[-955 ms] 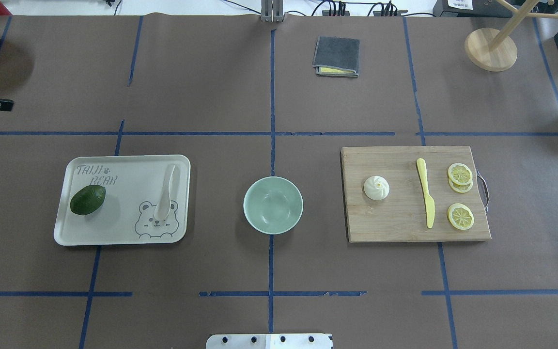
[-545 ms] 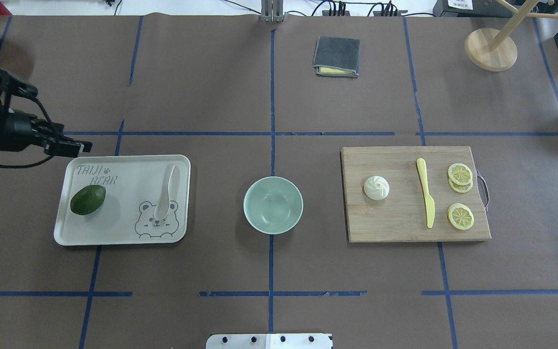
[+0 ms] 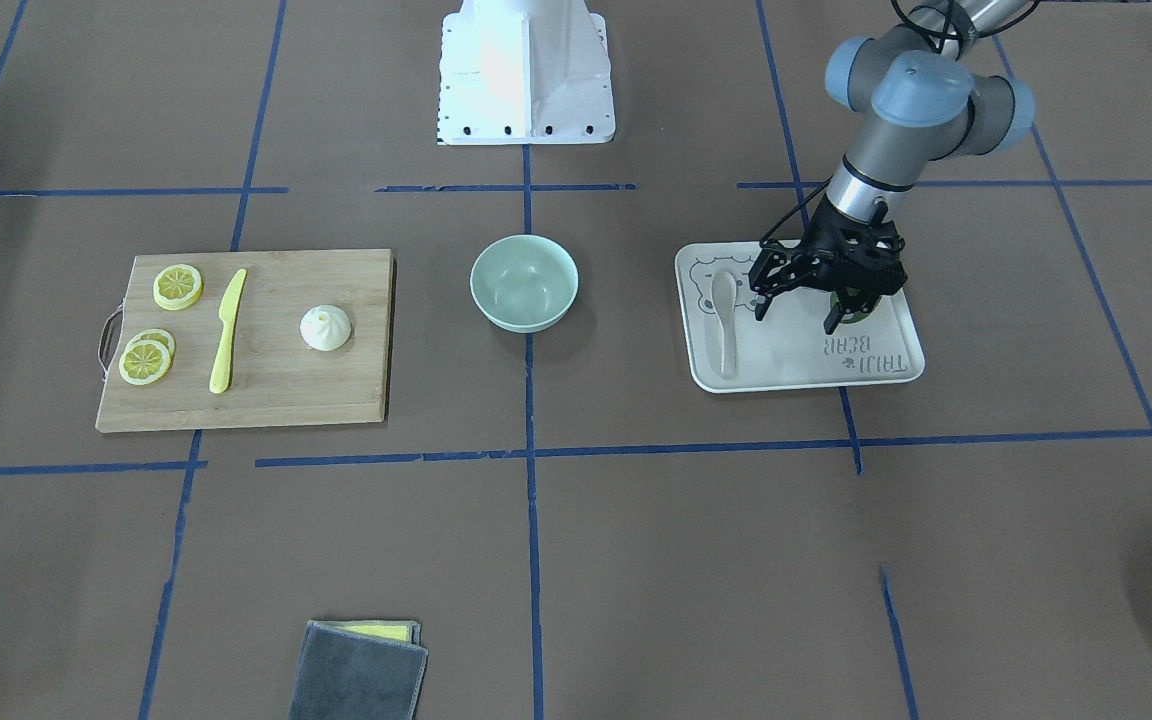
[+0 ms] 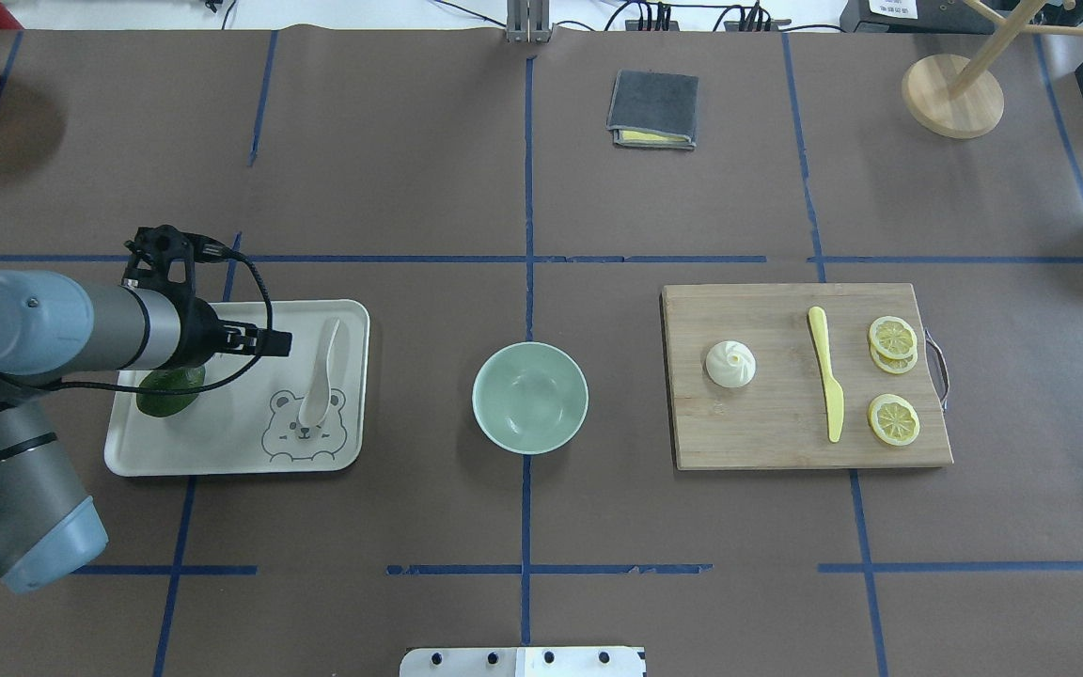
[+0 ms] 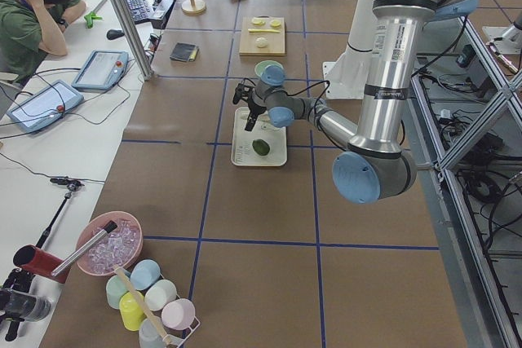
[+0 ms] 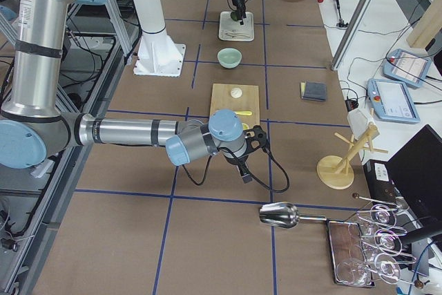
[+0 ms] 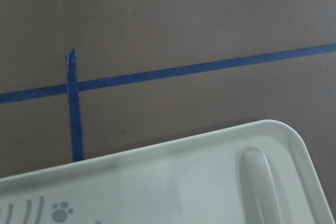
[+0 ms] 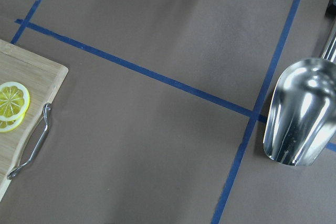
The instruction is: Put spoon and bun in bowl
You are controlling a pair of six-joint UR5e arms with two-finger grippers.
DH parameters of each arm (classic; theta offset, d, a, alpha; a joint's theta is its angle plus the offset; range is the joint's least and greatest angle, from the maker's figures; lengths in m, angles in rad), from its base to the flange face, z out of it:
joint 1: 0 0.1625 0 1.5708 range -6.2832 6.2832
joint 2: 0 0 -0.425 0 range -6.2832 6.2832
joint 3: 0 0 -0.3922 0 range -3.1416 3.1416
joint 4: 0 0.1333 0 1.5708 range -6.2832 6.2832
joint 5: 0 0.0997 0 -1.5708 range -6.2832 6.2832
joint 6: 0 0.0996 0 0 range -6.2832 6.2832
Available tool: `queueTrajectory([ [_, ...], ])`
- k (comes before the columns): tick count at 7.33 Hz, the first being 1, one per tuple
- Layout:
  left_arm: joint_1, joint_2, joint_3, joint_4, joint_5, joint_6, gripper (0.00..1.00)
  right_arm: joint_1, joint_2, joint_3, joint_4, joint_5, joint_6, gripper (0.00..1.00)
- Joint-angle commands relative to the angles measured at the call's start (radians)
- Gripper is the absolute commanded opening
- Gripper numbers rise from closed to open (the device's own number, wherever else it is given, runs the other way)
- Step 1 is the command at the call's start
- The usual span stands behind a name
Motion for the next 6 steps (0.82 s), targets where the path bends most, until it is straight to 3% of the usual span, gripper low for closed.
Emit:
queueTrajectory([
  [1, 0.064, -0.082, 0.014, 0.082, 0.025, -0.085, 0.94, 0.0, -0.001, -0.001, 0.0, -0.001, 0.0, 1.0],
  [2, 0.083, -0.11, 0.021, 0.116, 0.028, -0.093, 0.94, 0.0, -0.001, -0.001, 0.0, -0.001, 0.0, 1.0],
  [4, 0.089, -0.108, 0.023, 0.118, 0.075, -0.096, 0.78, 0.0, -0.001, -0.001, 0.0, -0.003, 0.0, 1.0],
  [6, 0.089, -0.108, 0.043, 0.118, 0.077, -0.096, 0.72, 0.0, -0.001, -0.001, 0.0, -0.001, 0.0, 1.0],
])
